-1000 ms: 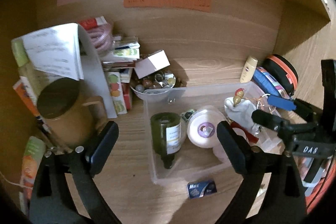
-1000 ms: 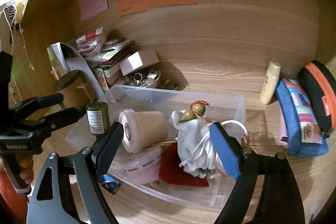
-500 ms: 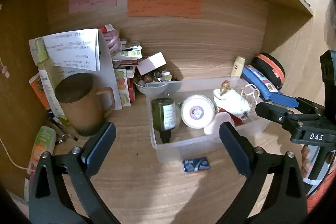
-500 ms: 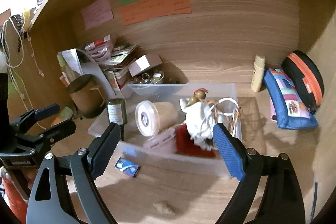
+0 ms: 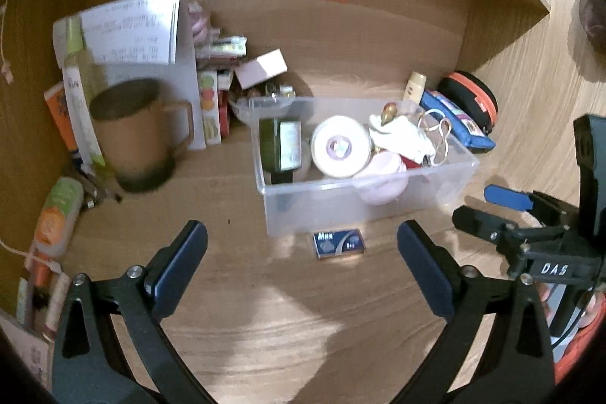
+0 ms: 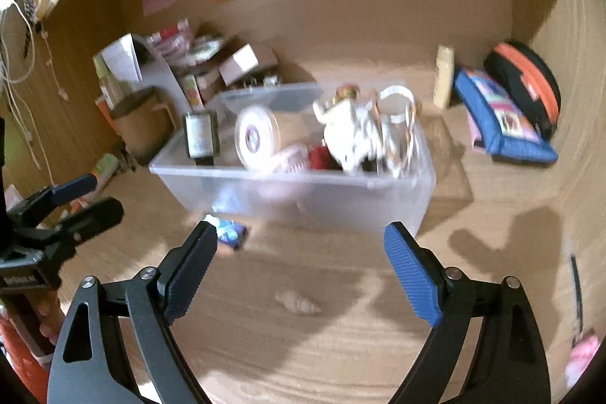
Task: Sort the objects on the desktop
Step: 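Move both open grippers back toward the remaining desk items, then grasp the spiral seashell with the right gripper while the left gripper grasps the blue Max box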
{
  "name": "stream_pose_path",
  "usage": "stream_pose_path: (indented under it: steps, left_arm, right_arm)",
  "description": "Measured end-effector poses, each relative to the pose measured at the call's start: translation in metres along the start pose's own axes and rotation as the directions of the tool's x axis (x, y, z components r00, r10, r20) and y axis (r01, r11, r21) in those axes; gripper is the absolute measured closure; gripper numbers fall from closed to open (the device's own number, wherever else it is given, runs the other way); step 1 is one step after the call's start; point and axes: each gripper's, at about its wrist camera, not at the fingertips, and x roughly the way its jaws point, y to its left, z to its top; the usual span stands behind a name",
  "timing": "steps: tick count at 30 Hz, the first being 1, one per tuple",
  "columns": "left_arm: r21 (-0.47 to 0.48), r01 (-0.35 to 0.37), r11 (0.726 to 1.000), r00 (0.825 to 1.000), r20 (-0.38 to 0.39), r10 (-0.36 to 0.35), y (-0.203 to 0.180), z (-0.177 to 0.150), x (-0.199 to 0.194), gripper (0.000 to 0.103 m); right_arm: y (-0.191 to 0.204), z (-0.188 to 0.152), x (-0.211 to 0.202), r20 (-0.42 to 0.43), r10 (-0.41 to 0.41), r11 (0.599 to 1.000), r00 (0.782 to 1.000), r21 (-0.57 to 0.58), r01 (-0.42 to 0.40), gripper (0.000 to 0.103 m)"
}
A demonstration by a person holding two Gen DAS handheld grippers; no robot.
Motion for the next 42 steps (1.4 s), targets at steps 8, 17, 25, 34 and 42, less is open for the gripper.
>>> stream_pose_path:
  steps: [8, 17, 25, 34, 42]
  left_arm:
    - [-0.042, 0.019, 0.999, 0.997, -0.070, -0.022, 0.004, -0.019, 0.023, 0.001]
    - [-0.063, 0.029, 0.998, 0.992, -0.121, -0.036, 0.005, -0.030, 0.042, 0.001]
    - [-0.066, 0.024, 0.998, 0.988, -0.153, -0.034, 0.002, -0.031, 0.054, 0.001]
    - [-0.022, -0.003, 1.000, 0.983, -0.184, -0.001, -0.012, -0.028, 0.070, 0.001]
    - [0.040, -0.042, 0.998, 0.979, -0.198, 0.049, -0.035, -0.023, 0.086, 0.001]
  right_arm:
    - [0.000, -0.028, 0.017, -0.075, -0.030, 0.999, 0.997, 0.009, 0.031, 0.015]
    - [0.012, -0.036, 0.023, -0.080, -0.056, 0.998, 0.995, -0.040, 0.053, 0.019]
    - [0.029, -0.044, 0.034, -0.106, -0.089, 0.990, 0.990, -0.123, 0.076, 0.038]
    - [0.017, -0.049, 0.040, -0.130, -0.068, 0.995, 0.989, -0.084, 0.057, 0.060]
    - [0.018, -0.048, 0.041, -0.126, -0.059, 0.992, 0.990, -0.116, 0.044, 0.081]
